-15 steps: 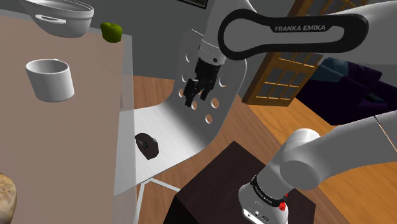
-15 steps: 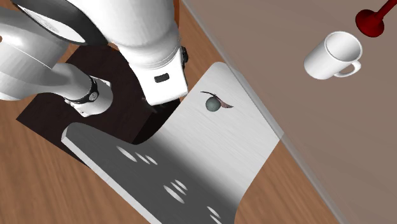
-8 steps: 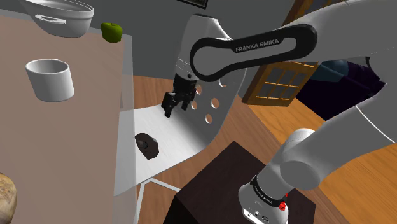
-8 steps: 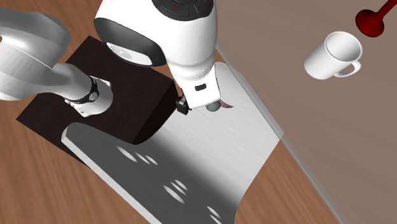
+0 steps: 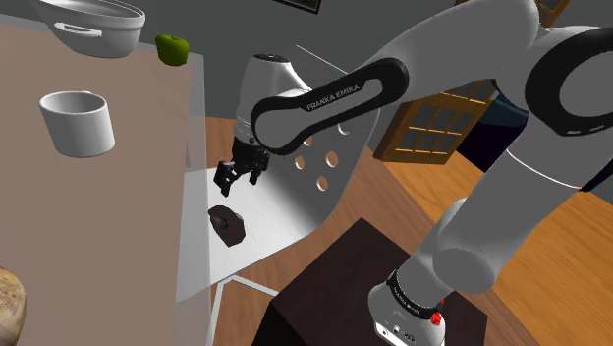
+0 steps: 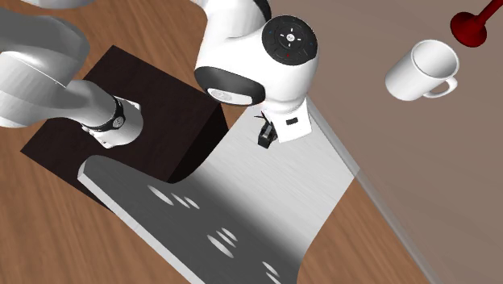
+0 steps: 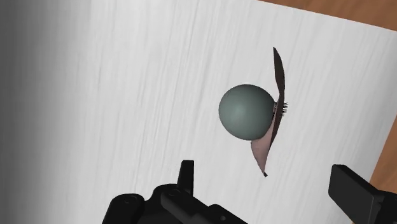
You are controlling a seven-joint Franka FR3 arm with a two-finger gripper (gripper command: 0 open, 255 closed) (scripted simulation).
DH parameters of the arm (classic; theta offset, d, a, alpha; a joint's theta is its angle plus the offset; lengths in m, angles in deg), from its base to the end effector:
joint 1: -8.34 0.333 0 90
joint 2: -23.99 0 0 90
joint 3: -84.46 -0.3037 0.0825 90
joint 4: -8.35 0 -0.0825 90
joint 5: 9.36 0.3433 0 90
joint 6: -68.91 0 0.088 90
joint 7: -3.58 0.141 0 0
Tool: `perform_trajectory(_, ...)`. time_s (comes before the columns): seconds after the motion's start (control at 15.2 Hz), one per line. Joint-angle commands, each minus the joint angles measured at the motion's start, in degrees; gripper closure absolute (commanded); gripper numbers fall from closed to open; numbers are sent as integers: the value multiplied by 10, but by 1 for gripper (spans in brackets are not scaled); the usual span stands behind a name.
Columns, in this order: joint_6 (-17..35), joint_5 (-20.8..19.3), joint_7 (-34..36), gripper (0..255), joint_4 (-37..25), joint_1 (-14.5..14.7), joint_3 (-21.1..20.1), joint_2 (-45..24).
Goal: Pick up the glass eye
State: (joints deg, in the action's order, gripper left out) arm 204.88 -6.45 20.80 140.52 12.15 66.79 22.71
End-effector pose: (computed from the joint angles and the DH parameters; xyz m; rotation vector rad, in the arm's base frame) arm 0.4547 0.1809 0.3221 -3.0854 -0.0592 -0.0435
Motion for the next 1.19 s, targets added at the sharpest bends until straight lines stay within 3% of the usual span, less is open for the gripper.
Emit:
perform_trajectory(0.0,27,-20,23,0,-21,6,-4,-46)
perform_trajectory(0.2,55,-52,54,0,-60,17,-1,-112)
perform_trajectory(0.79,107,-72,67,0,-52,27,11,-157)
perform_trajectory(0.86,115,-70,59,255,-38,22,12,-151)
perform_trajectory(1.12,110,-65,56,255,-33,20,10,-140)
